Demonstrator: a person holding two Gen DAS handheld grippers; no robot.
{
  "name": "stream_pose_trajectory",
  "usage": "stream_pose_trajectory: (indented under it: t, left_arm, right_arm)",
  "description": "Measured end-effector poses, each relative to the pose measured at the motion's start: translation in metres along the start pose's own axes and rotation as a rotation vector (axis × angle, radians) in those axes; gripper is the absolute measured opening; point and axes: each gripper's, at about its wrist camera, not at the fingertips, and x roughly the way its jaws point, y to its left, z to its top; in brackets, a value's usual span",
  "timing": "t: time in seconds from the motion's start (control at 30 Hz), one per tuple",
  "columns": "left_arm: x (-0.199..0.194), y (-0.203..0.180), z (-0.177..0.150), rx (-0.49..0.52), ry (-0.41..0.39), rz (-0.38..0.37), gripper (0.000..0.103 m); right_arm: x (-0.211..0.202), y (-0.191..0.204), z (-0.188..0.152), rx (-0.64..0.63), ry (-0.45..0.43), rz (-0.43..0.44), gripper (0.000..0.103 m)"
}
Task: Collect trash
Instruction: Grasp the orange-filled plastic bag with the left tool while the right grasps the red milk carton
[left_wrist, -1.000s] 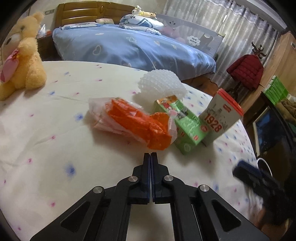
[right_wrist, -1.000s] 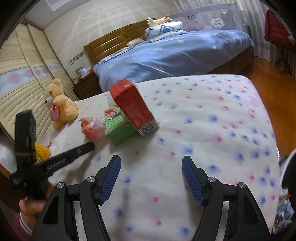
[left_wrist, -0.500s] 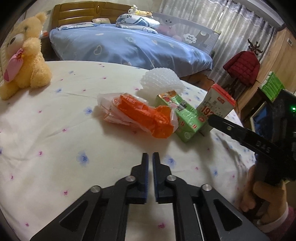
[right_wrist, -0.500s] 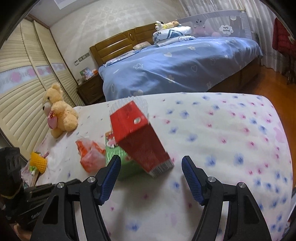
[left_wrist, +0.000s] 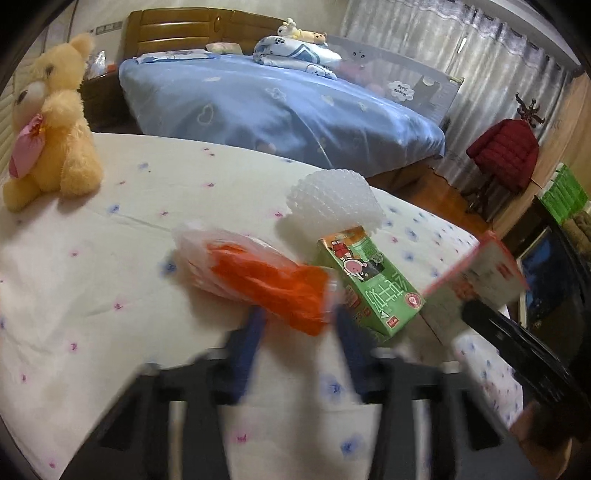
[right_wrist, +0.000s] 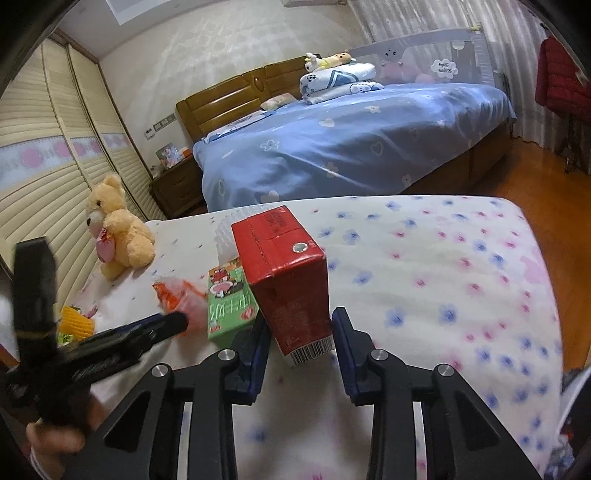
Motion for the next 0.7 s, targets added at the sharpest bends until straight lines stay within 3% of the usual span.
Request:
stream_pose_trajectory:
  t: [0.03,0.07,0.3,0.7]
  left_arm:
    - [0.002,-0.001,0.0,0.004,0.003,0.0,0.021]
    - [0.002,-0.001,0.001,0.005,0.002,-0.008,0.011]
    - [-0.021,0.005,-0.012,0.03,-0.013,-0.055,0.007]
    - [-0.08,-0.009,-0.072,0.15,0.012,-0.147,0.007]
  right_arm:
    - [-0.005,-0.001,-0.002,0.007,-0.002,0.001,0.033]
    - [-0.008,-0.002,-0.004,0.011,-0.003,0.002,0.033]
    - [-0.037,0.001,-0.021,0.019,-0.014,0.003,0.033]
    - [-0.068,0.0,-0.056,0.025,0.002,-0.061,0.033]
